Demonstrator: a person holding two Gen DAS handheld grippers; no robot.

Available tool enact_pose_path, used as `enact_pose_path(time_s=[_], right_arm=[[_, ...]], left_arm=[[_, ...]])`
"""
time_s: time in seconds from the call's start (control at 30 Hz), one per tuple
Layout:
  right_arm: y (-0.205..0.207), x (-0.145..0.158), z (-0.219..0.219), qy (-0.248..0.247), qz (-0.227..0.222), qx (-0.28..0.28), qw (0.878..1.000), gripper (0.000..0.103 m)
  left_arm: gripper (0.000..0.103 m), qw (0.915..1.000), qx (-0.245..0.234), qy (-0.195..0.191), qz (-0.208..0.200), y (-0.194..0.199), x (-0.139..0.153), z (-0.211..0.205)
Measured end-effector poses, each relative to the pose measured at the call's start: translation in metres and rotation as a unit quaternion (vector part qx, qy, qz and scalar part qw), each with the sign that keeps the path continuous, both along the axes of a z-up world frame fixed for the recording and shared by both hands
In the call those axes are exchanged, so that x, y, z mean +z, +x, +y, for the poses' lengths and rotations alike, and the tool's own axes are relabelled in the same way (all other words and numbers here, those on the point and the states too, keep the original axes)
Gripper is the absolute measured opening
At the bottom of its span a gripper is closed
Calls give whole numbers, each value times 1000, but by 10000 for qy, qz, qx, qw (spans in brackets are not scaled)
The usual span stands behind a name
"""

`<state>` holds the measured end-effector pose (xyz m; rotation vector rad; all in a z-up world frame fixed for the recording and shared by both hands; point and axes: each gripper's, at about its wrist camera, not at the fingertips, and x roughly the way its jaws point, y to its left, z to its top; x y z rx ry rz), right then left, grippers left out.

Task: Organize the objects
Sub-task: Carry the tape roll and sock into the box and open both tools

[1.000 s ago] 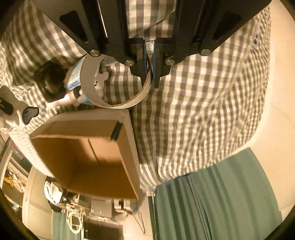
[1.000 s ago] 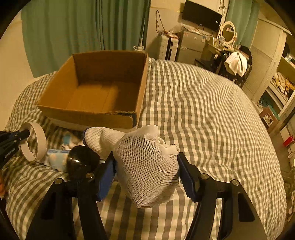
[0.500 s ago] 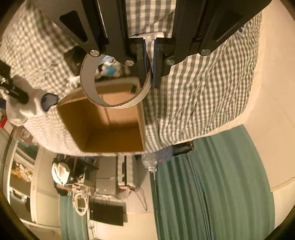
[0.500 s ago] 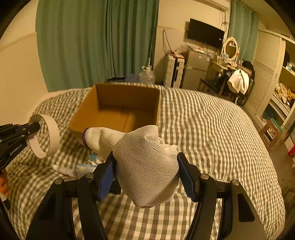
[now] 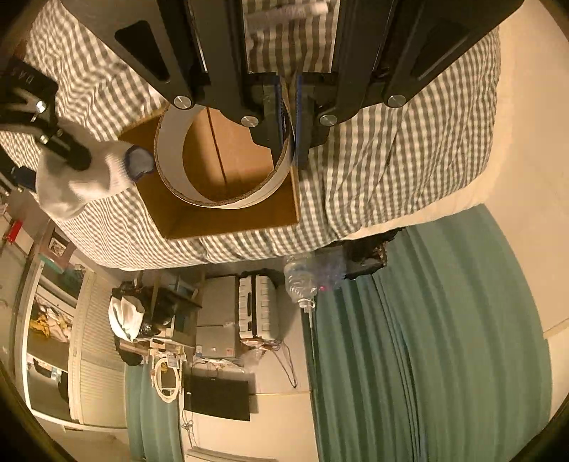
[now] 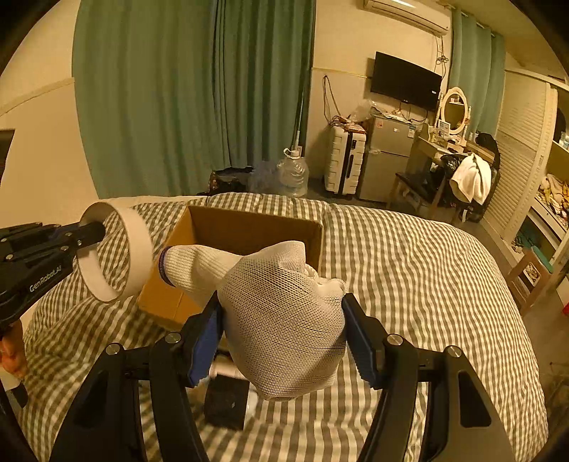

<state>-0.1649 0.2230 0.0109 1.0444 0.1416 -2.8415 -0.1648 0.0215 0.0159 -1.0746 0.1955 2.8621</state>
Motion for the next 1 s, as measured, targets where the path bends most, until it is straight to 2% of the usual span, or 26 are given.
enact_pose_path(time_s=[0.3, 0.43, 0.77, 0.9, 1.0], right_arm=[[-70, -29, 4, 56, -240, -2, 9997, 64], [-87, -48, -4, 182, -362, 82, 9991, 63], [-109, -96, -21, 73, -731, 431, 9964, 65], [-112, -106, -20, 14, -806, 476, 9956, 69], [-107, -107, -19, 16, -853, 474, 9952, 76]], left_arm=[[5, 9996, -115, -274, -38, -72, -19, 18], [5, 9990, -199, -370, -144, -94, -33, 28], [5, 9983, -319, -190, -443, -133, -68, 32], [5, 9978, -424, -117, -489, -134, -72, 34], [11, 9971, -464, -81, -597, -134, -70, 34]])
